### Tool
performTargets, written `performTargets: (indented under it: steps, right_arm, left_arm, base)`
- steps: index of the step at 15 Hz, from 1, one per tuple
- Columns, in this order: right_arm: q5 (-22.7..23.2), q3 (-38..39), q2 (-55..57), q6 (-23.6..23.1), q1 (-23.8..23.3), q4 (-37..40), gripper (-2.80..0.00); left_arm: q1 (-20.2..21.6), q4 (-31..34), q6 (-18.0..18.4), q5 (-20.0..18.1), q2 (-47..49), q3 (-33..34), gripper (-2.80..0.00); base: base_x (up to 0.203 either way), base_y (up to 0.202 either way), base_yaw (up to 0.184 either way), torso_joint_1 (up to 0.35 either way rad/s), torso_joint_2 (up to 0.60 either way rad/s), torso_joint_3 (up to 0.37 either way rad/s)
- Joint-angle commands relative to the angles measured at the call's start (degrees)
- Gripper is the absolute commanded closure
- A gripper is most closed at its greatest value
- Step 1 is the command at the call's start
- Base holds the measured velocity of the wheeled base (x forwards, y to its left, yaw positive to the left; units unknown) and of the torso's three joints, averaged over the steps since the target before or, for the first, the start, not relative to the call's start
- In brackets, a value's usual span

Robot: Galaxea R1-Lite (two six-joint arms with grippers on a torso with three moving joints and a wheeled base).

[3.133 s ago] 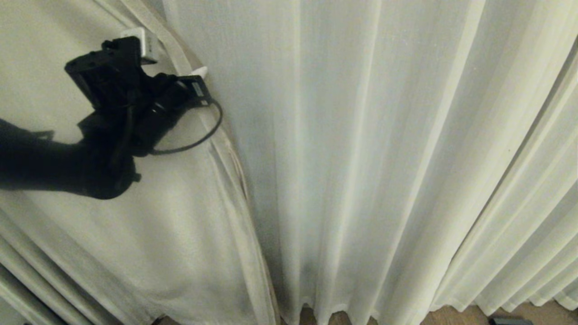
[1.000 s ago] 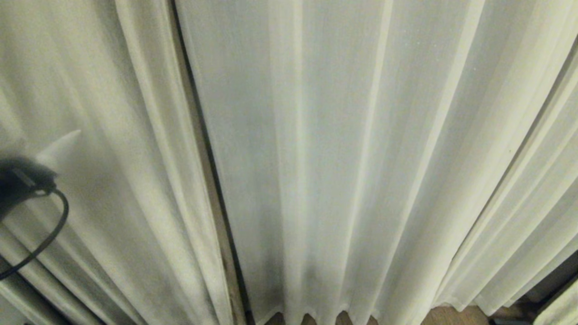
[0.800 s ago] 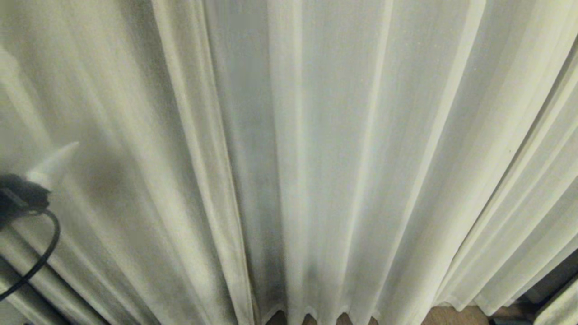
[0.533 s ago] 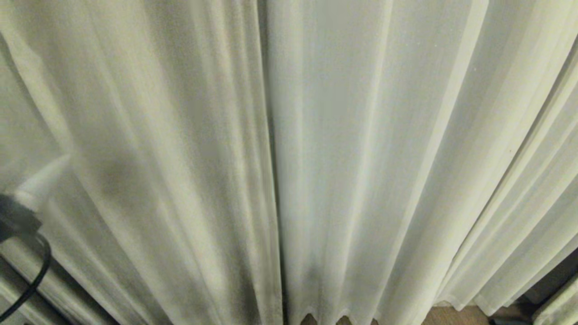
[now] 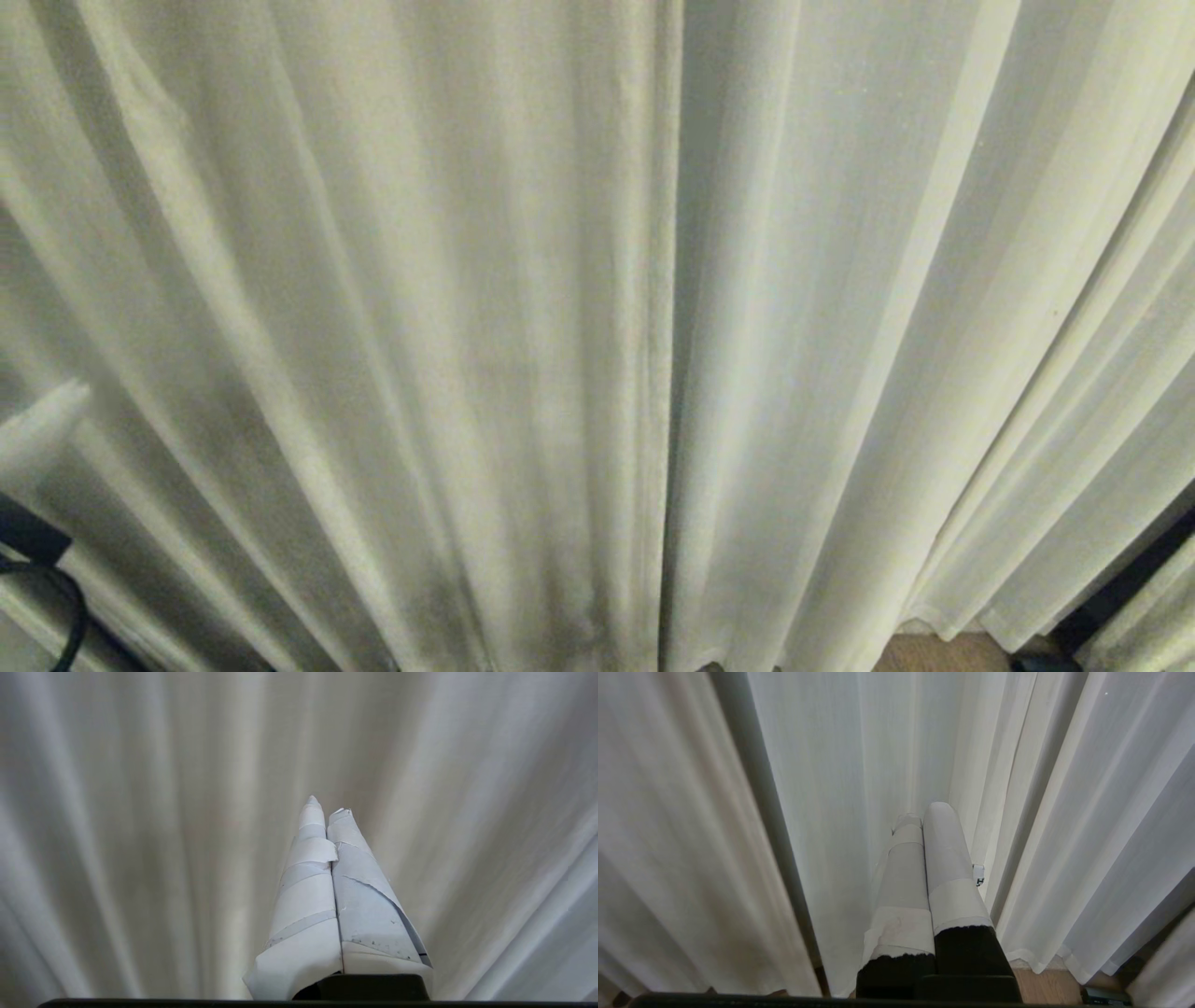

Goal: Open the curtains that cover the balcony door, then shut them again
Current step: Close the outer curtains on both sides

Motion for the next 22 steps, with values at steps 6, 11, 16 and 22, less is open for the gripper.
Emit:
performTargets:
  steps: [6,11,16,22]
  right_arm:
    - [0.0,0.0,0.0,-0.02,0.02,-0.03,0.0]
    - [0.0,0.0,0.0,-0.02,0.02,-0.03,0.0]
    - [0.0,0.0,0.0,-0.02,0.02,-0.03,0.0]
    - [0.0,0.0,0.0,-0.02,0.02,-0.03,0.0]
  left_arm:
    - [-0.13,14.24,-1.01,-0.05,-16.49,4.68,0.0]
    - [-1.06,37.75,1.38,-0.11,-34.13,4.78,0.0]
    - [0.13,44.56,6.82,0.33,-35.55,7.03,0.0]
    - [-1.63,48.8,16.39,5.84,-35.55,7.15,0.0]
  base:
    - [0.0,0.0,0.0,0.0,0.0,0.0]
    - [0.0,0.0,0.0,0.0,0.0,0.0]
    - [0.0,0.0,0.0,0.0,0.0,0.0]
    - [0.0,0.0,0.0,0.0,0.0,0.0]
